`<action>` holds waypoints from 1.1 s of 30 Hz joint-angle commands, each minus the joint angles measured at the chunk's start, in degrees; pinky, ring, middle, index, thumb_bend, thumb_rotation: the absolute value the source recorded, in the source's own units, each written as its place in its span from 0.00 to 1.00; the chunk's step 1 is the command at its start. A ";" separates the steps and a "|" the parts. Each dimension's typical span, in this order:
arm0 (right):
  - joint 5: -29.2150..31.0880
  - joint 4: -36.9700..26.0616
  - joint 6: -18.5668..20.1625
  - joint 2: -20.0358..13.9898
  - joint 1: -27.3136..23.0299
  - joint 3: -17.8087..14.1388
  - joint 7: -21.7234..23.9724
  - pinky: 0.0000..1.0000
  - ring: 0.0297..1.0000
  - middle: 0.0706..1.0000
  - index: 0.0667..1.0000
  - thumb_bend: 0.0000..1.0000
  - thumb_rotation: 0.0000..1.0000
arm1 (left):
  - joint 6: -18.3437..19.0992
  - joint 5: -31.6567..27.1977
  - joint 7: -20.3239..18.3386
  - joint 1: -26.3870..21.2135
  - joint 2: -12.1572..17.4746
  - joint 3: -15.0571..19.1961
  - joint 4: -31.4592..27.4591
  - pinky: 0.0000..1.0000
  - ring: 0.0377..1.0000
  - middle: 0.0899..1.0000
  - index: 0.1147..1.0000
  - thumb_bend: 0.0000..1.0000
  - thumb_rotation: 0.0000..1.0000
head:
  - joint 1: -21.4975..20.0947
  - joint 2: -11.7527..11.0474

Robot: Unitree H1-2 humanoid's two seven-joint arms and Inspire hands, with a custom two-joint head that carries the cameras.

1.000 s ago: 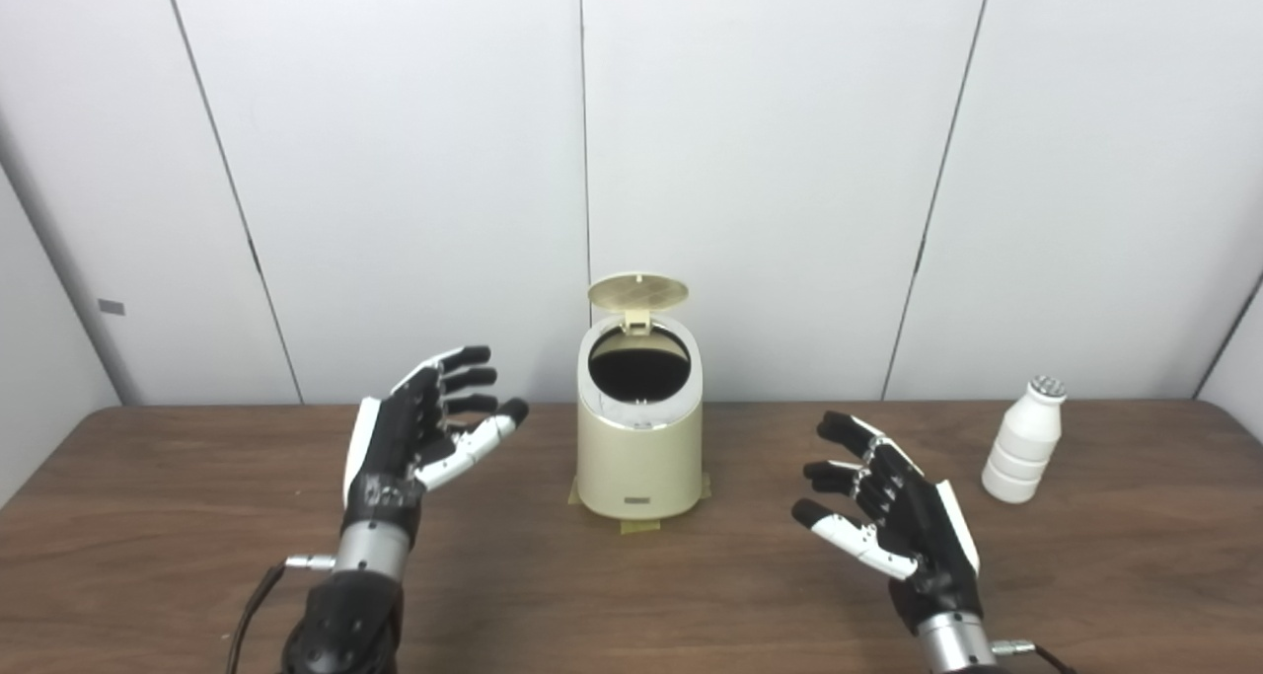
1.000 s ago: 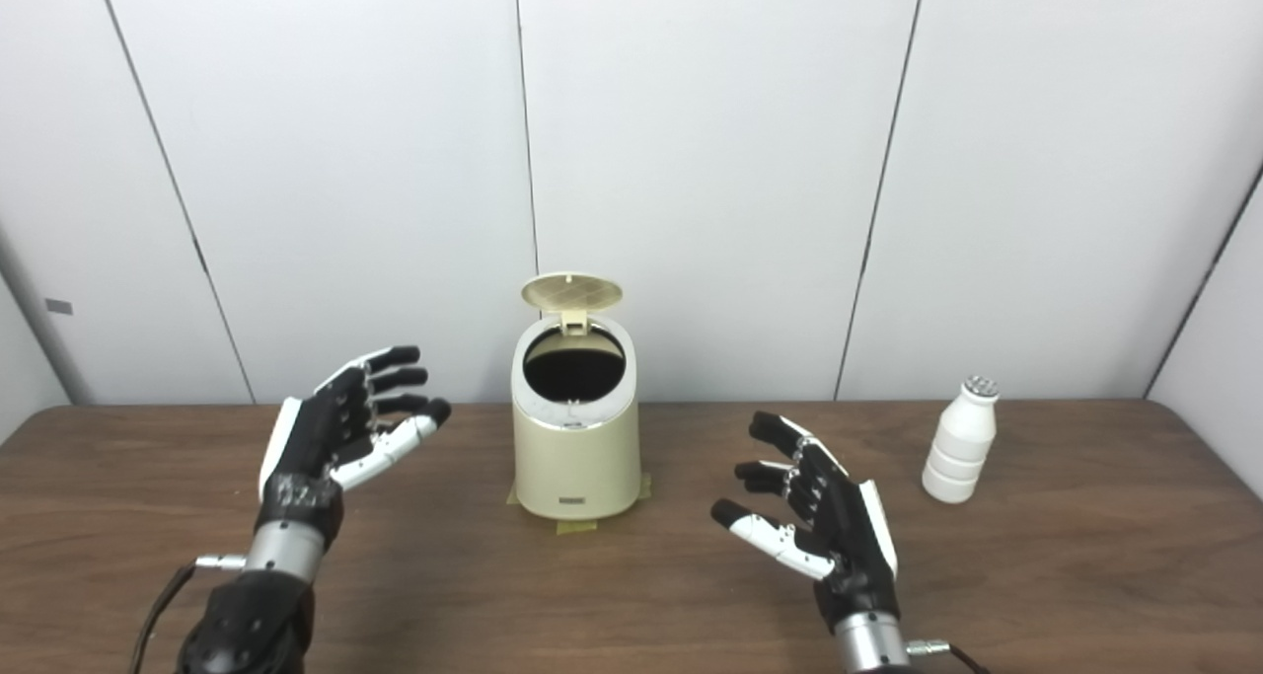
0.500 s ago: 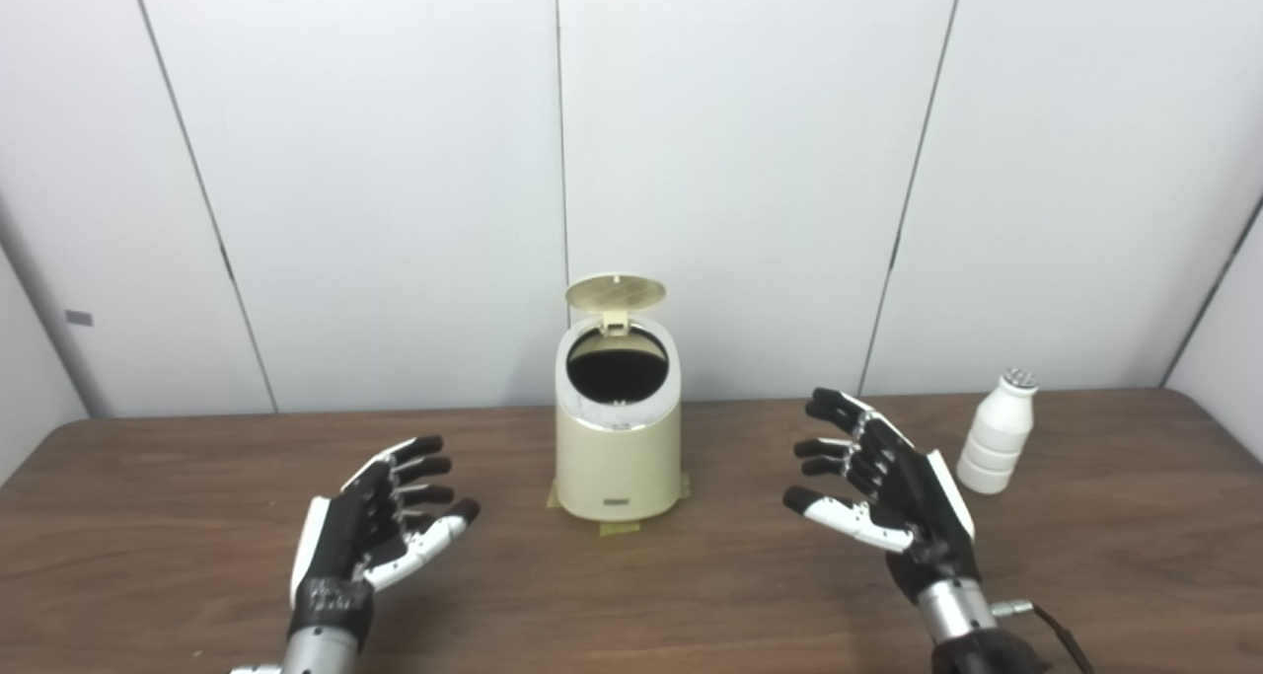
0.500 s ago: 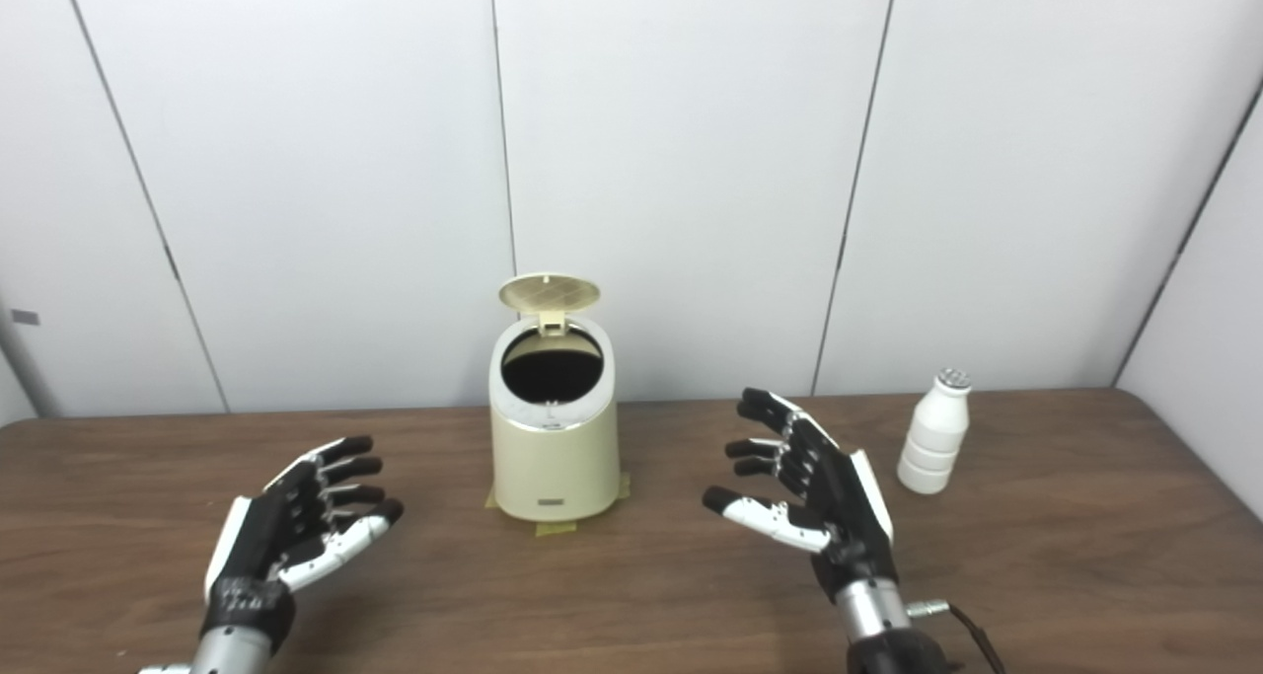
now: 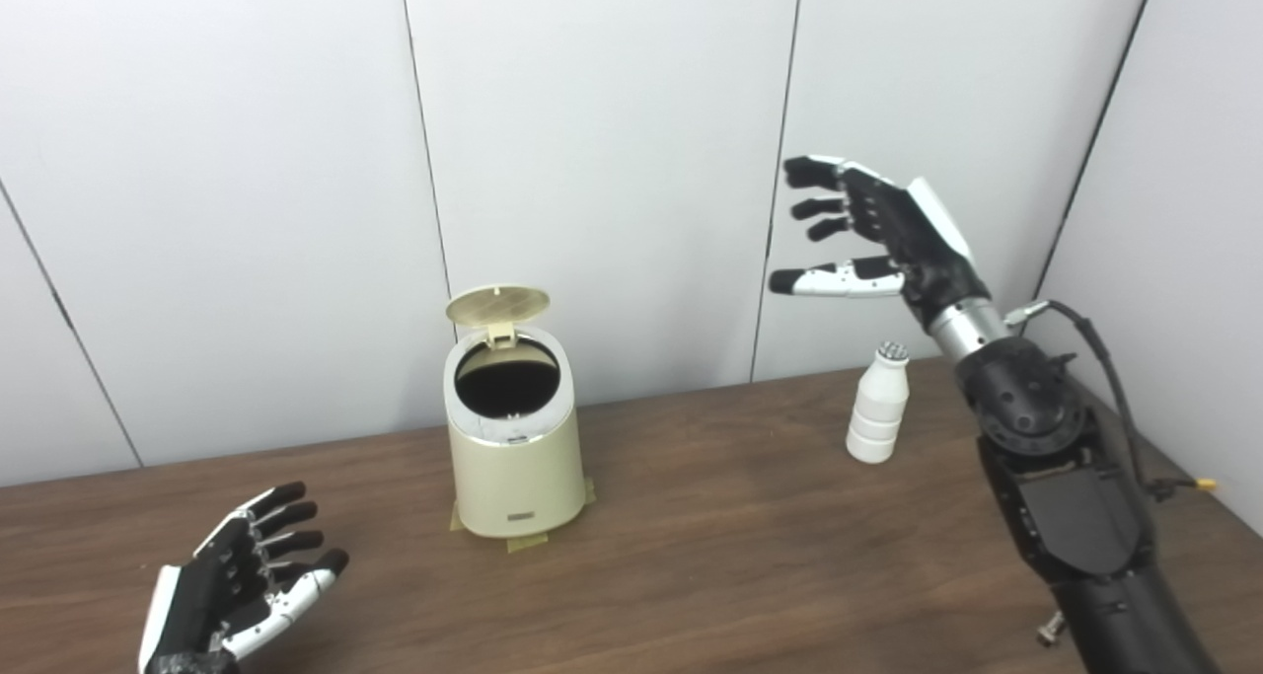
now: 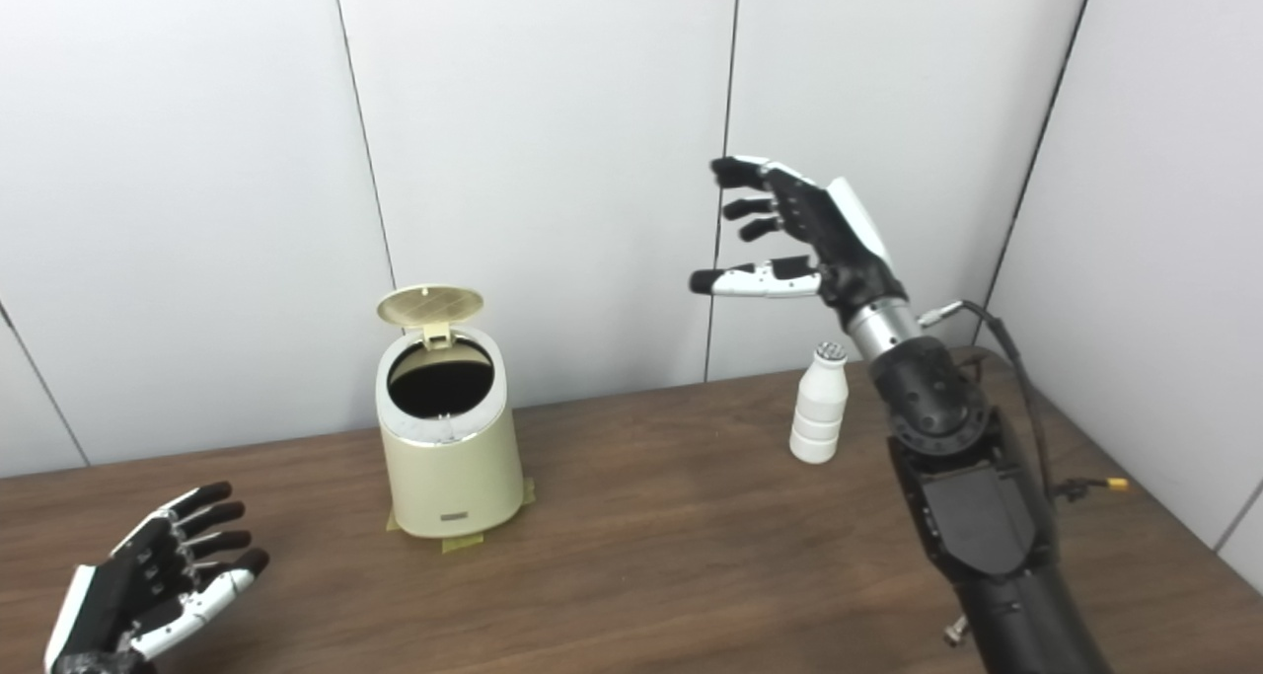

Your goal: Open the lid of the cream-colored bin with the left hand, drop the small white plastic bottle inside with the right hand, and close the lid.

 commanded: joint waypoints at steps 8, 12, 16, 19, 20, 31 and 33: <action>0.37 1.18 4.10 -6.06 -0.11 -2.18 1.67 0.79 0.88 0.90 0.87 0.90 0.31 | -2.62 -0.85 -0.20 -2.82 0.53 -0.32 -0.38 0.58 0.69 0.74 0.77 0.57 0.00 | -1.52 -0.03; 1.97 3.39 4.89 -6.85 1.37 -2.24 3.31 0.84 0.92 0.95 0.93 0.95 0.35 | -1.65 -1.11 -0.01 -2.80 0.41 -0.27 -0.79 0.60 0.70 0.74 0.77 0.57 0.00 | -1.58 0.16; 6.19 6.47 3.44 -6.37 2.78 -3.57 5.05 0.86 0.94 0.98 0.95 0.99 0.33 | -1.79 -0.32 0.11 -2.76 0.71 -0.63 -0.74 0.59 0.69 0.74 0.77 0.57 0.00 | -1.47 0.28; 7.56 7.73 3.72 -5.07 3.97 -3.87 4.90 0.89 0.95 0.99 0.97 1.00 0.33 | -1.32 -0.83 -0.02 -2.64 0.59 -0.56 -1.09 0.58 0.69 0.74 0.77 0.57 0.00 | -1.55 0.54; 8.59 8.11 3.72 -4.58 4.33 -4.17 5.15 0.91 0.96 1.00 0.99 0.98 0.31 | -1.04 -0.83 0.01 -2.57 0.56 -0.59 -1.37 0.58 0.69 0.74 0.77 0.57 0.00 | -1.52 0.57; 8.32 10.73 3.53 -3.86 7.12 -3.16 4.62 0.90 0.96 1.00 1.00 0.80 0.21 | 0.65 -0.95 -0.10 -2.48 0.75 -0.67 -2.42 0.57 0.68 0.74 0.77 0.58 0.00 | -1.66 0.94; 7.82 10.82 3.66 -3.57 7.41 -3.13 4.03 0.90 0.96 1.00 1.00 0.80 0.21 | 0.84 -1.04 -0.20 -2.47 0.80 -0.69 -2.54 0.58 0.69 0.74 0.77 0.58 0.00 | -1.71 0.97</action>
